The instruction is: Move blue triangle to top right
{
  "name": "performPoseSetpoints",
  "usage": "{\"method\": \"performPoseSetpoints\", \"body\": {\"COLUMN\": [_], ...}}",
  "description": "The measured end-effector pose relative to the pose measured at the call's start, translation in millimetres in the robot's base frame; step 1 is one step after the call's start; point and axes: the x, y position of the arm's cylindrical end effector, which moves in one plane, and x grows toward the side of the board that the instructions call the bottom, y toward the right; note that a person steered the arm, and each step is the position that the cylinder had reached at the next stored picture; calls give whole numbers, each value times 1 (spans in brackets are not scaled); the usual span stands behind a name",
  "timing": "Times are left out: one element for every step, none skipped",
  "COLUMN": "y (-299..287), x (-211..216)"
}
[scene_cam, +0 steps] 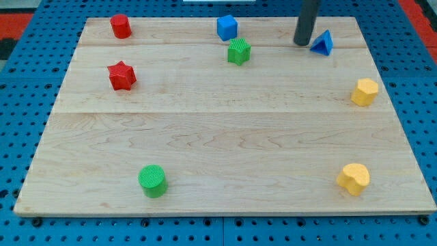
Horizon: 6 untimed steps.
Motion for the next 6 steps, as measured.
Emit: {"method": "performPoseSetpoints", "body": {"y": [17,85,106,105,100,93], "x": [18,8,-16,-45,-57,-57]}}
